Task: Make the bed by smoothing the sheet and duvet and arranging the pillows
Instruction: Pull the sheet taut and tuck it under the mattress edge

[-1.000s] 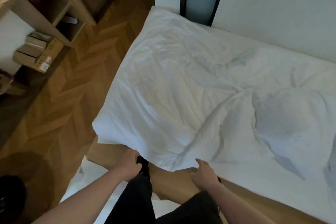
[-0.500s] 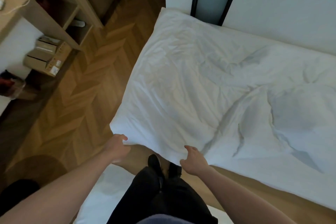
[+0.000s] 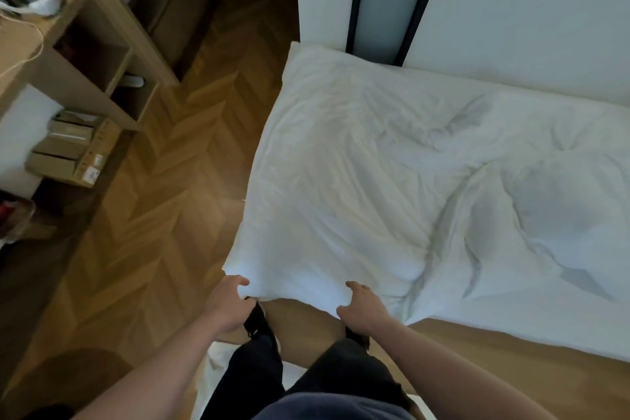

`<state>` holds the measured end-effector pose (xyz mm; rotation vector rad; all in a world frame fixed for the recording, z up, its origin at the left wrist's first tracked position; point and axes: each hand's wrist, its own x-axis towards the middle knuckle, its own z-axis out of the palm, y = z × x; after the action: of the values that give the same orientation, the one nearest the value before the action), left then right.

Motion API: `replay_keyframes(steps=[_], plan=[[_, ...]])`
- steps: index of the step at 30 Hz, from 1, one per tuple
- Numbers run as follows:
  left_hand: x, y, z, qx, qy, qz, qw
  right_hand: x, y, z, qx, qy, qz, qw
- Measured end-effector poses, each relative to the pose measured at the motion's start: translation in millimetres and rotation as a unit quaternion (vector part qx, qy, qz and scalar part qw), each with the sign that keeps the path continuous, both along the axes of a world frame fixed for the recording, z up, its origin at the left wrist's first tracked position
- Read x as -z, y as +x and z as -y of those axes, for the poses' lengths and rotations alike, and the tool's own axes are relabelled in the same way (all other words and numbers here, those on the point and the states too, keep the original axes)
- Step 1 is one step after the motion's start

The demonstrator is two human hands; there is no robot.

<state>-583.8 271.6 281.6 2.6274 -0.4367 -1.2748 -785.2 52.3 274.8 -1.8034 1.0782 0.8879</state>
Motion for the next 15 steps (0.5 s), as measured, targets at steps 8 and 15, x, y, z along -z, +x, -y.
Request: replay_keyframes(steps=[8, 15], plan=[[-12.7, 101.9, -48.2, 0.059, 0.057, -0.01, 0.997, -19.5, 70.9, -61.4, 0.091, -0.008, 0.018, 0.996], [-24.4, 150.5, -30.5, 0.089, 0.045, 0.01, 0.995, -11.1, 93.4, -57.0, 0.125, -0.01, 0.03, 0.992]])
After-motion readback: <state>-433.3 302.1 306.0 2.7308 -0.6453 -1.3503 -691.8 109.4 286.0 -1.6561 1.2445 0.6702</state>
